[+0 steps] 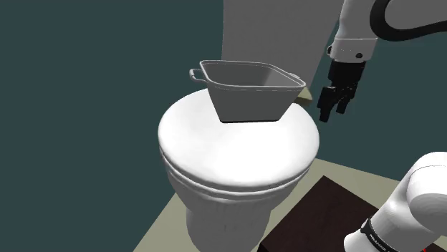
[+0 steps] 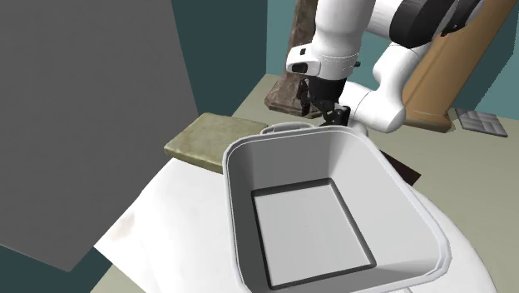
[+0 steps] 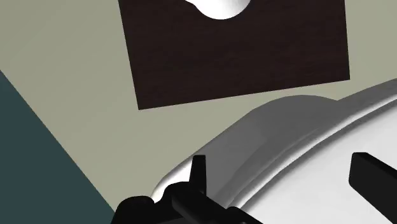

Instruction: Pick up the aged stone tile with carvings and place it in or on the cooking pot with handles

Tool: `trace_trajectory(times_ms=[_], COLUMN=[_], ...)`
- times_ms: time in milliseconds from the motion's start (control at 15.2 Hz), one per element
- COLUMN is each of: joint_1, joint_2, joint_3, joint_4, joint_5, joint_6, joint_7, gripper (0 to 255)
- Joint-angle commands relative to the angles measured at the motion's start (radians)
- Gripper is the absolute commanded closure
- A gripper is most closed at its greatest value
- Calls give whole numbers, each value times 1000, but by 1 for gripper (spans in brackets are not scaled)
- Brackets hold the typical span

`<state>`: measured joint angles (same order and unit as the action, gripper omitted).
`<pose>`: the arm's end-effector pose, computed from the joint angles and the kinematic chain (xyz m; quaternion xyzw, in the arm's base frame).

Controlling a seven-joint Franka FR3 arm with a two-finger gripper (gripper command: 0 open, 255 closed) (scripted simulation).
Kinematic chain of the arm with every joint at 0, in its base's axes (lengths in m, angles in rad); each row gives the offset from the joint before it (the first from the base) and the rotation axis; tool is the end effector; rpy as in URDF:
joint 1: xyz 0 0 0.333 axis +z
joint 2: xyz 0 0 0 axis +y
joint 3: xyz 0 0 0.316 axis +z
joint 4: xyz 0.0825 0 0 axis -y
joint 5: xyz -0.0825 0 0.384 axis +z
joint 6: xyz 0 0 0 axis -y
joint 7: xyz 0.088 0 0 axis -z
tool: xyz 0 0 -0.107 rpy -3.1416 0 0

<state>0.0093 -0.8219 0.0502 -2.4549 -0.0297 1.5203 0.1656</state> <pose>0.2882 0.0172 0.5507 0.9959 -0.0618 -0.0528 0.0389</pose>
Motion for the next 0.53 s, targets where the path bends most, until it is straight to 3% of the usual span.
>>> trace_trajectory(times_ms=[0, 462], joint_1=[0, -60], joint_2=[0, -50], joint_3=[0, -376], joint_4=[0, -115], joint_5=[0, 280], joint_6=[0, 378], joint_7=[0, -112], gripper=[0, 0])
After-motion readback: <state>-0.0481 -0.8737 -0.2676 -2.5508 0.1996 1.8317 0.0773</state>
